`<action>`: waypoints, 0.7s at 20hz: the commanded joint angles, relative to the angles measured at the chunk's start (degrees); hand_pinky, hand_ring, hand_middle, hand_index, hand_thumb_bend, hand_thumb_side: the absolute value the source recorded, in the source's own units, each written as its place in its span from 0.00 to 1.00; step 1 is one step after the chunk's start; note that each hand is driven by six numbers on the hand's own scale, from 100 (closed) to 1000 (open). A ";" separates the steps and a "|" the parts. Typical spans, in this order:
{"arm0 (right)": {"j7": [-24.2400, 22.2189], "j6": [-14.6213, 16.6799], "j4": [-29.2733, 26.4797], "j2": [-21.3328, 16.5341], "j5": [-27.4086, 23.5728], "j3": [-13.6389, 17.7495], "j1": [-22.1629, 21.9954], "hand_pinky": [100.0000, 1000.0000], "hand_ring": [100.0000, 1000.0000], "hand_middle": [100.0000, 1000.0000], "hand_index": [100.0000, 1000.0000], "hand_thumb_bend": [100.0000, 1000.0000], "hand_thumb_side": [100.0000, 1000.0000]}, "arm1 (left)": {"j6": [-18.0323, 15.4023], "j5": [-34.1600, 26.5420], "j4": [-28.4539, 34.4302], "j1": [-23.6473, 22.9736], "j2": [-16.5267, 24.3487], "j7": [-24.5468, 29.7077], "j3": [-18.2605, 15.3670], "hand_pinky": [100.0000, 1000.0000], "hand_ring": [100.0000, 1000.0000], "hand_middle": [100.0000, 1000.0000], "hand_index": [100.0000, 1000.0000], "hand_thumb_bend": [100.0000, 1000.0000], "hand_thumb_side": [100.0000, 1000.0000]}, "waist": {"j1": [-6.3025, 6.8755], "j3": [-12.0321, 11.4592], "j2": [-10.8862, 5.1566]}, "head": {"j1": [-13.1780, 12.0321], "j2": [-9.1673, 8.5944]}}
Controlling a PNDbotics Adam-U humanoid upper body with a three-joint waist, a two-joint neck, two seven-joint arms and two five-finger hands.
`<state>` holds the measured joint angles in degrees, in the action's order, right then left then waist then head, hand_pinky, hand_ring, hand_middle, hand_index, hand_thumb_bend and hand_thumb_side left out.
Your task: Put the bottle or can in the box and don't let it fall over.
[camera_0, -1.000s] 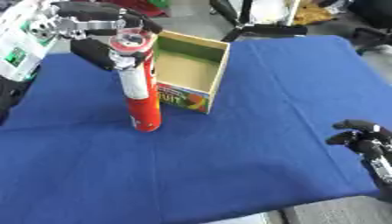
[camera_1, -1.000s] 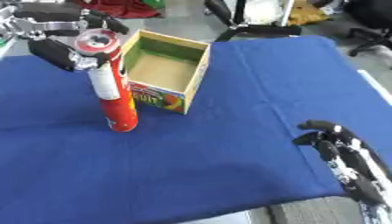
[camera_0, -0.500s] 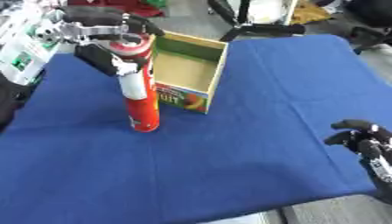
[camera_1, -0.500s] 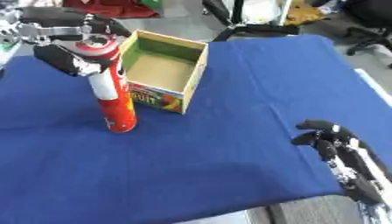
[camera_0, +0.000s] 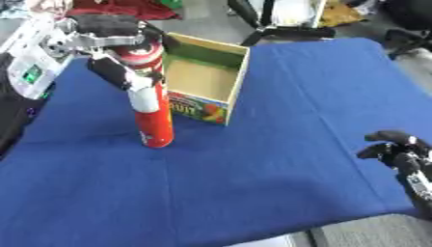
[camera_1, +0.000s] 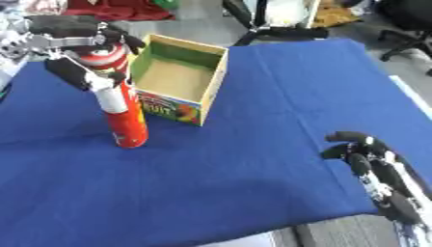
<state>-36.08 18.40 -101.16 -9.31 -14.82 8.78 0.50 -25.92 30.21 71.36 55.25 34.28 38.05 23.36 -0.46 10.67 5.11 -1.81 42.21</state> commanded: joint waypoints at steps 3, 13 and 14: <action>-0.08 0.11 -0.45 -0.70 -0.10 0.12 0.50 0.70 0.63 0.72 0.80 0.00 0.44 | -5.39 -1.94 -1.85 -0.81 -0.12 7.12 0.85 0.14 0.33 0.43 0.81 0.00 0.22 | -0.21 0.07 -0.28 | 0.24 -0.72; 0.09 0.12 -0.41 -0.72 -0.08 0.22 0.44 0.70 0.63 0.72 0.80 0.00 0.44 | -2.31 -13.02 0.83 0.13 1.92 10.49 -0.54 0.00 0.03 0.09 0.60 0.00 0.17 | -0.24 -0.02 -0.35 | 0.37 -0.61; 0.11 0.12 -0.41 -0.74 -0.08 0.24 0.43 0.70 0.63 0.72 0.80 0.00 0.44 | -1.93 -13.81 1.64 0.36 2.42 10.31 -0.83 0.00 0.03 0.08 0.60 0.00 0.17 | -0.24 -0.03 -0.38 | 0.38 -0.60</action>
<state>-36.03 18.40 -101.15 -9.31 -14.82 8.79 0.50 -22.19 17.71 71.92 55.02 35.04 41.78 22.79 -0.62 10.62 5.16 -1.60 42.16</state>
